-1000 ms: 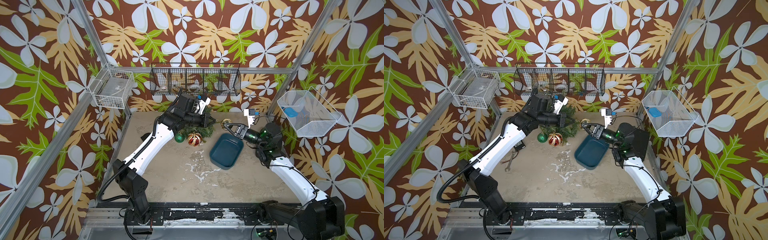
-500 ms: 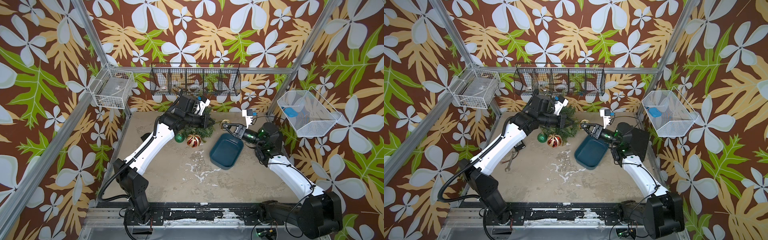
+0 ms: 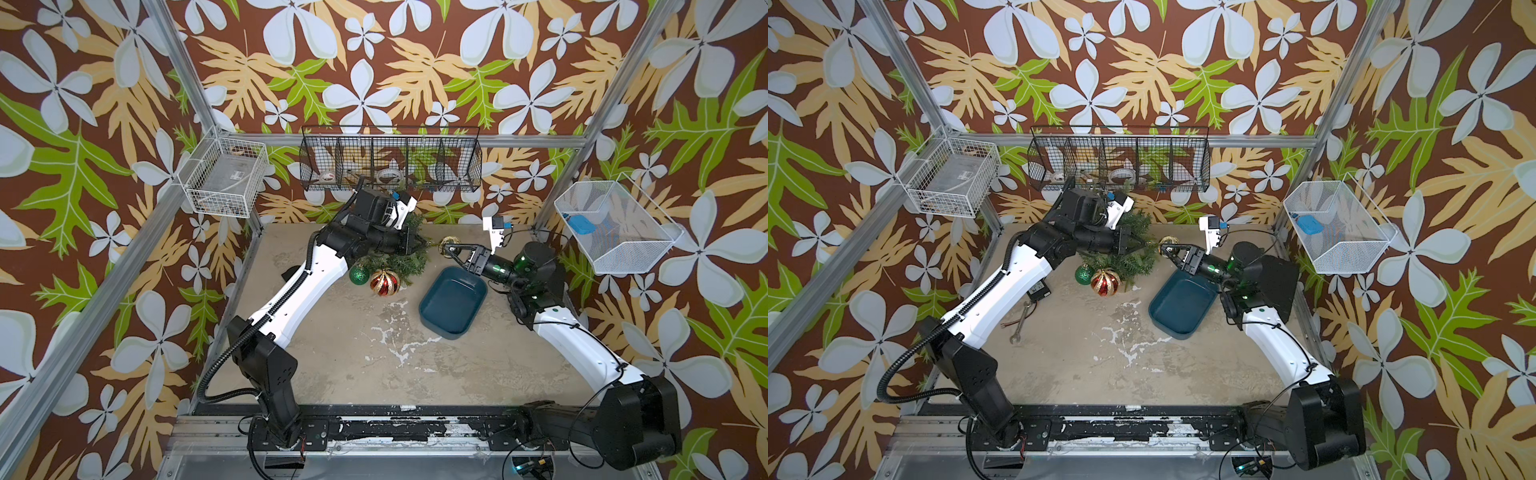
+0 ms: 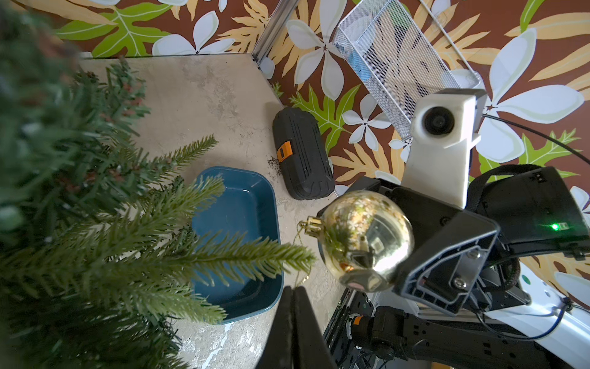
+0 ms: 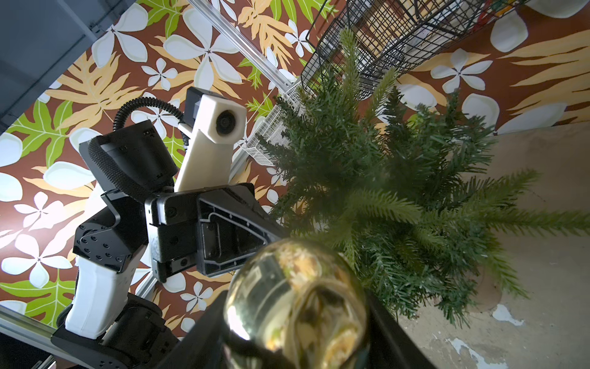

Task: Decorate the small christmas tree with ornaments
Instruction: Hang an ornament on the christmas tree.

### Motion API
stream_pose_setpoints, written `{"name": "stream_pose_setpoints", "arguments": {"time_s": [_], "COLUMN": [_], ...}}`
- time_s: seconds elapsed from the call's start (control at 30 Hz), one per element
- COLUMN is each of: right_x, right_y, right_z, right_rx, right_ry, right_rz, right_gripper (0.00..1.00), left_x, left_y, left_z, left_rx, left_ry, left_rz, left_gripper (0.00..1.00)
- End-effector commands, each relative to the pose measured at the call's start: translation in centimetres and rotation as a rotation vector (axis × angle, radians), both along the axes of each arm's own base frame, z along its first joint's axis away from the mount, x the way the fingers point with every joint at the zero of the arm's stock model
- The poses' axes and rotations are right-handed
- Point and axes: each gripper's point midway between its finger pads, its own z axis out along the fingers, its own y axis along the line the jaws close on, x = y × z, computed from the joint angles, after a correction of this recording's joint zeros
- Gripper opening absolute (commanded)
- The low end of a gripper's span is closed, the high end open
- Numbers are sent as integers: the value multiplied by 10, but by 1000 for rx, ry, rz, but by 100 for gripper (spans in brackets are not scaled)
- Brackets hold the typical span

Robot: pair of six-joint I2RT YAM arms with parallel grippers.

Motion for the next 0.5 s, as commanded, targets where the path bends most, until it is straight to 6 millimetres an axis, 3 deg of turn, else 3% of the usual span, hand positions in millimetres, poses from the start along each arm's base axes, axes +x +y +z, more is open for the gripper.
{"name": "stream_pose_setpoints", "arguments": {"time_s": [0.0,0.47], "right_x": [0,-9], "right_y": [-1,-3], "right_z": [14,27], "right_rx": [18,26], "right_ry": [-49,-81], "right_rz": [-7,-10], "right_gripper": [60,61], "left_x": [0,-1], "left_y": [-1,-3], "left_z": [3,4], "left_rx": [-8,-16], "left_ry": [-7,-8], "left_rz": [-10,-23], "left_gripper": [0,0]}}
